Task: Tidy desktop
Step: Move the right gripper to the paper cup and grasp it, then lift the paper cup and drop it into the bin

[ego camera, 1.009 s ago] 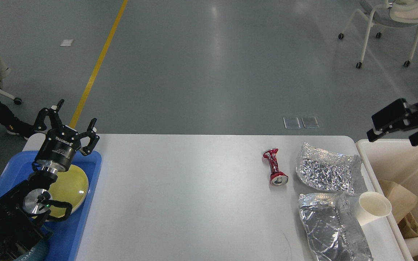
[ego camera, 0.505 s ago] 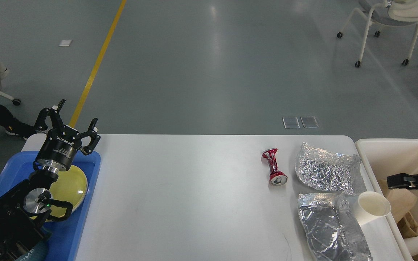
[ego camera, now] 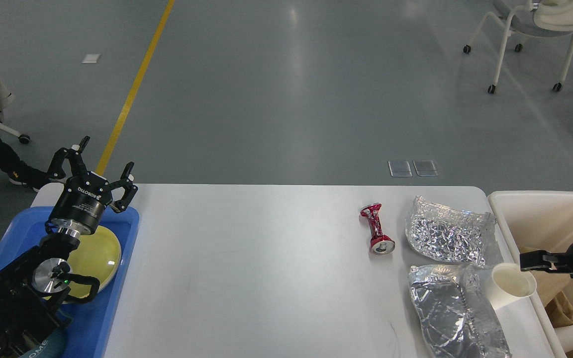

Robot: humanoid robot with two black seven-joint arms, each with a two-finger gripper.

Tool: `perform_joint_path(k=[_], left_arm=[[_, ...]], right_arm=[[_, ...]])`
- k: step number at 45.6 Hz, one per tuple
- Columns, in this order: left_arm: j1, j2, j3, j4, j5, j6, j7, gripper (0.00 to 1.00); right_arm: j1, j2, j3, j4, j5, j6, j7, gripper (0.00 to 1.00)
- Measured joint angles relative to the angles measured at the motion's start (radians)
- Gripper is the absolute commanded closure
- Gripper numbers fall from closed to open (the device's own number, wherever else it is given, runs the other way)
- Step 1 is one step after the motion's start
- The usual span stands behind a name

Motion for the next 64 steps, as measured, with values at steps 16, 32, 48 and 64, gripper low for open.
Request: perform_joint_path(k=[16,32,48,64], left_arm=[[0.000,0.000,0.000,0.000,0.000,0.000,0.000,0.00],[0.000,-0.001,0.000,0.000,0.000,0.000,0.000,0.00],[0.000,0.001,0.000,0.000,0.000,0.000,0.000,0.00],[0.000,0.000,0.000,0.000,0.000,0.000,0.000,0.00]], right_arm=[[-0.101,0.010,0.010,-0.005,0.004,-0.139,0.009,0.50],[-0.140,0.026,0.051,-0.009,0.006,-0.171,0.043,1.00],[-0.104,0.011,0.056,0.014,0.045,-0.148,0.043,1.00],[0.576,-0.126,-0.098,0.164,0.037,0.342,0.060,1.00]])
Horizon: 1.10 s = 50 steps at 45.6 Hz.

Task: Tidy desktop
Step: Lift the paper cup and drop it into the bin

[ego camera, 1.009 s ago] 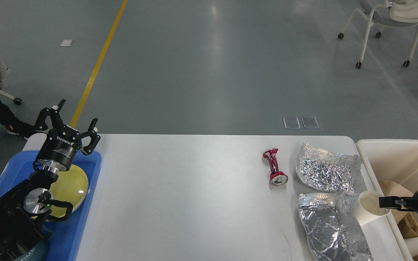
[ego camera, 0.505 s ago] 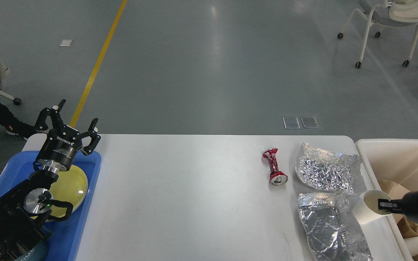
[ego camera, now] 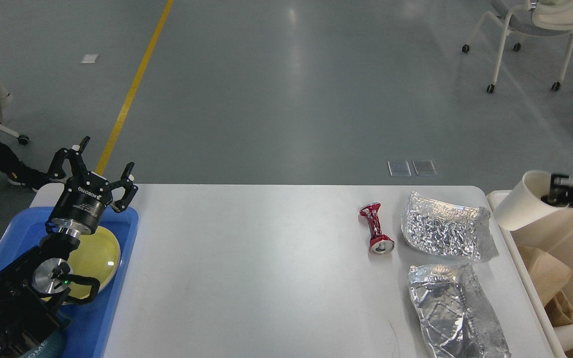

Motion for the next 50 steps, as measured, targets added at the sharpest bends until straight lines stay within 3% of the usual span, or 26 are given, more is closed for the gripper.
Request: perform_joint_path(k=[5,9,15,20,26,37,45,50], left_arm=[[0.000,0.000,-0.001,0.000,0.000,0.000,0.001,0.00],[0.001,0.000,-0.002,0.000,0.000,0.000,0.002,0.00],[0.002,0.000,-0.003,0.000,0.000,0.000,0.002,0.00],[0.002,0.000,-0.003,0.000,0.000,0.000,0.002,0.00],[0.001,0.001,-0.003,0.000,0.000,0.000,0.002,0.00],[0.000,0.001,-0.001,0.000,0.000,0.000,0.001,0.00],[0.000,0.001,-0.001,0.000,0.000,0.000,0.000,0.00],[0.000,0.000,0.000,0.000,0.000,0.000,0.000,0.00]], right_arm=[[0.297,-0.001,-0.079,0.001,-0.023,0.211,0.001,1.00],[0.455,-0.002,-0.102,-0.001,-0.090,0.308,0.004,1.00],[0.523,-0.014,-0.114,-0.019,-0.191,0.341,0.012,1.00],[0.465,-0.037,-0.128,-0.061,-0.224,0.312,0.013,1.00],[0.196,-0.069,-0.123,-0.212,-0.232,0.154,0.013,1.00],[-0.529,-0.058,-0.005,-0.577,-0.127,-0.185,0.018,1.00],[-1.025,0.052,0.106,-0.805,0.134,-0.314,0.014,1.00],[-1.161,0.096,0.132,-0.905,0.213,-0.345,0.013,1.00]])
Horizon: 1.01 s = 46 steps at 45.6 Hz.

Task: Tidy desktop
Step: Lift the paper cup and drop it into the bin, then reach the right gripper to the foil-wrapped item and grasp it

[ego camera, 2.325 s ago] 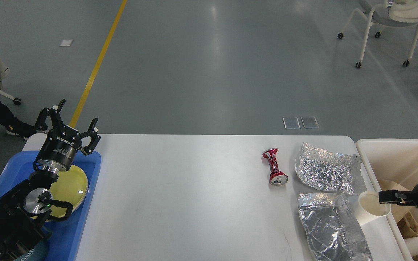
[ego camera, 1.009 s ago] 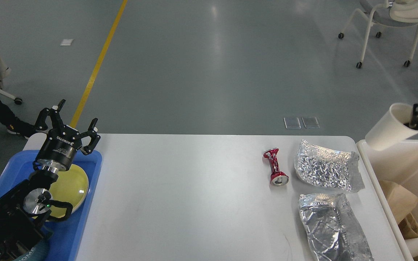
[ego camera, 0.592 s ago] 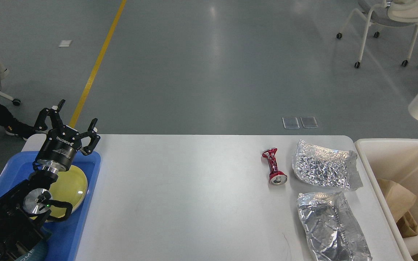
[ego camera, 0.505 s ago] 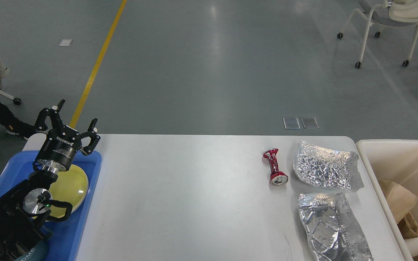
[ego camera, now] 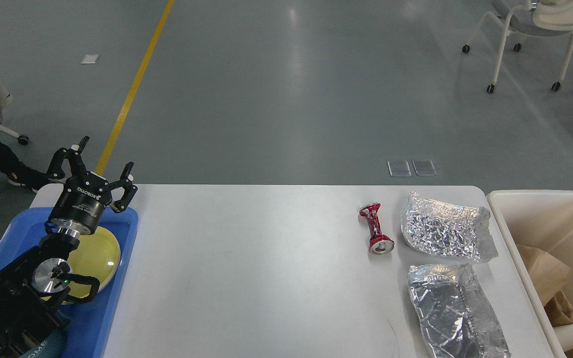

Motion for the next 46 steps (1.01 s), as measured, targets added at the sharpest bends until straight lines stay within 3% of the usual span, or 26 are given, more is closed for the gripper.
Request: perform_joint_path(k=[1,3,4,5,6,23,29,33,38,46], left_arm=[[0.000,0.000,0.000,0.000,0.000,0.000,0.000,0.00],[0.000,0.000,0.000,0.000,0.000,0.000,0.000,0.00],[0.000,0.000,0.000,0.000,0.000,0.000,0.000,0.00],[0.000,0.000,0.000,0.000,0.000,0.000,0.000,0.00],[0.000,0.000,0.000,0.000,0.000,0.000,0.000,0.00],[0.000,-0.001,0.001,0.000,0.000,0.000,0.000,0.00],[0.000,-0.002,0.001,0.000,0.000,0.000,0.000,0.00],[0.000,-0.002,0.001,0.000,0.000,0.000,0.000,0.00],[0.000,-0.001,0.001,0.000,0.000,0.000,0.001,0.00],[0.000,0.000,0.001,0.000,0.000,0.000,0.001,0.00]], right_arm=[[-0.011,0.004,0.003,-0.008,0.006,-0.003,0.000,0.97],[-0.027,0.012,0.011,-0.018,0.015,-0.009,0.000,0.78],[-0.031,0.015,0.016,-0.021,0.017,-0.011,0.000,0.54],[-0.033,0.017,0.022,-0.022,0.019,-0.014,0.000,0.12],[-0.036,0.019,0.029,-0.023,0.021,-0.017,0.000,0.00],[-0.025,0.035,0.130,0.008,0.025,-0.023,0.003,0.00],[0.103,-0.008,0.116,0.108,0.008,-0.011,0.004,0.00],[0.305,-0.071,0.068,0.264,-0.055,0.006,0.004,0.00],[0.657,-0.147,-0.071,0.583,-0.208,0.094,0.002,0.00],[1.189,-0.160,-0.290,1.107,-0.312,0.434,-0.001,0.00]])
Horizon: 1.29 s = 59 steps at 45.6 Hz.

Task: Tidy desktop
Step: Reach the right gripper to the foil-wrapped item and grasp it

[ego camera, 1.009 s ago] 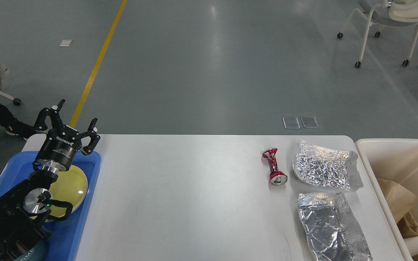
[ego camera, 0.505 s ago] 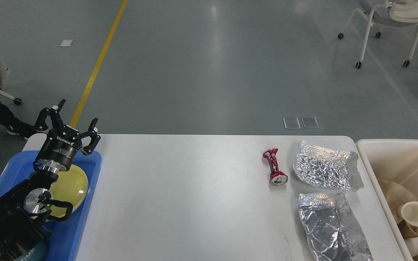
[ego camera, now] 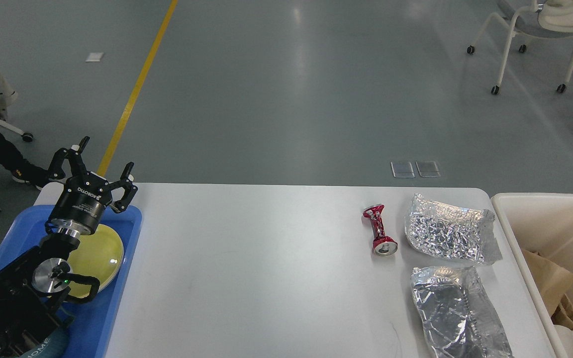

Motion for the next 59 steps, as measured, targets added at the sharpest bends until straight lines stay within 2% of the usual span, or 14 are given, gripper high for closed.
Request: perform_joint_path(k=[4,6,10,14,19,28,35,41,59], left_arm=[[0.000,-0.002,0.000,0.000,0.000,0.000,0.000,0.00],[0.000,-0.002,0.000,0.000,0.000,0.000,0.000,0.00],[0.000,-0.002,0.000,0.000,0.000,0.000,0.000,0.00],[0.000,-0.001,0.000,0.000,0.000,0.000,0.000,0.00],[0.000,-0.001,0.000,0.000,0.000,0.000,0.000,0.00],[0.000,-0.001,0.000,0.000,0.000,0.000,0.000,0.00],[0.000,-0.002,0.000,0.000,0.000,0.000,0.000,0.00],[0.000,-0.002,0.000,0.000,0.000,0.000,0.000,0.00],[0.000,-0.003,0.000,0.000,0.000,0.000,0.000,0.00]], right_arm=[[0.298,0.025,0.002,0.147,-0.004,0.248,0.000,0.00],[0.440,0.031,0.027,0.179,-0.004,0.322,0.000,0.00],[0.701,0.043,0.072,0.202,-0.006,0.382,-0.002,0.00],[0.733,0.049,0.083,0.207,-0.005,0.381,-0.007,0.00],[0.570,0.050,0.083,0.206,-0.006,0.240,-0.012,0.00],[0.110,0.136,0.071,0.194,0.003,-0.207,-0.014,0.00],[-0.188,0.233,0.088,0.187,0.107,-0.472,-0.014,0.00],[-0.356,0.289,0.119,0.163,0.160,-0.583,-0.017,0.00],[-0.649,0.313,0.231,-0.063,0.155,-0.709,-0.011,0.00]])
